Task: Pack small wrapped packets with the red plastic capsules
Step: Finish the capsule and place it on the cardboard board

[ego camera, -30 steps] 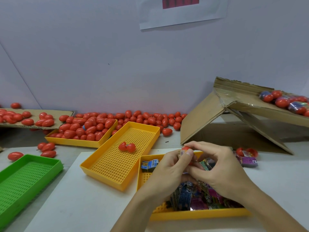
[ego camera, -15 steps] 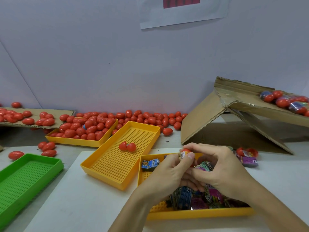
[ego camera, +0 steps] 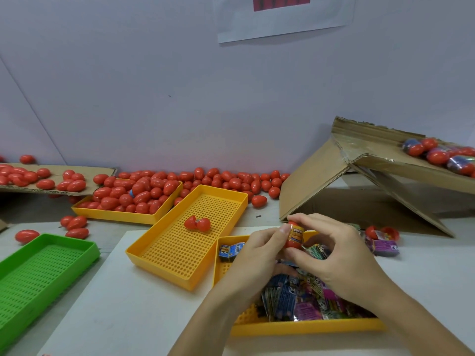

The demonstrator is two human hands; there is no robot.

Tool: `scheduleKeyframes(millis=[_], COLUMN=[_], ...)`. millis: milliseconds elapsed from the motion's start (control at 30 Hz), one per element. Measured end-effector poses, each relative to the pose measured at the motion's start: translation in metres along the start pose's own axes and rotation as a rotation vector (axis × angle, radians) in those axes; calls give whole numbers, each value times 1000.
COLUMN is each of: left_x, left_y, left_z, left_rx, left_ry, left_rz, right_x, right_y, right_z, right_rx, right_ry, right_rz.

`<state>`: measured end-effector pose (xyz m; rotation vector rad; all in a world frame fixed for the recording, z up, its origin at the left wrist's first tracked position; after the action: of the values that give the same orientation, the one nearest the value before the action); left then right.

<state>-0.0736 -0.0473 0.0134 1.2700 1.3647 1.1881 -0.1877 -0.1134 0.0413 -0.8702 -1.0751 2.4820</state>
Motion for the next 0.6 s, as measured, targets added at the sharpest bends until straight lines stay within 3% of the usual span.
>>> scheduleKeyframes(millis=[167,367,500,600], left_x=[0,-3,-3,-3], left_y=[-3,0,0,-1], left_z=[-3,12,11,6], left_rx=[213,36,-14,117], left_ry=[-51,111,98,49], left_rz=[-10,-74,-87,-66], right_x=[-1,-1,-1,-1], right_y=[-2,-3,-4,-4], right_z=[2,6,4,4], right_rx=[-102,53,109,51], right_ry=[36,77,74,91], right_rz=[-12,-15,-3,-12])
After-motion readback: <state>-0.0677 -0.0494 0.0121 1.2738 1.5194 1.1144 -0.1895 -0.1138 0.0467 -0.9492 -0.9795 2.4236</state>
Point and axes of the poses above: each hand's wrist, its own x-axis away from the middle knuckle, its own z-axis out of the back of the hand, y = z × x, the point moved 6 cm from there along -x, towards the middle knuckle, and after that the axes turned 8 degrees about -y, right-handed, at the moved point
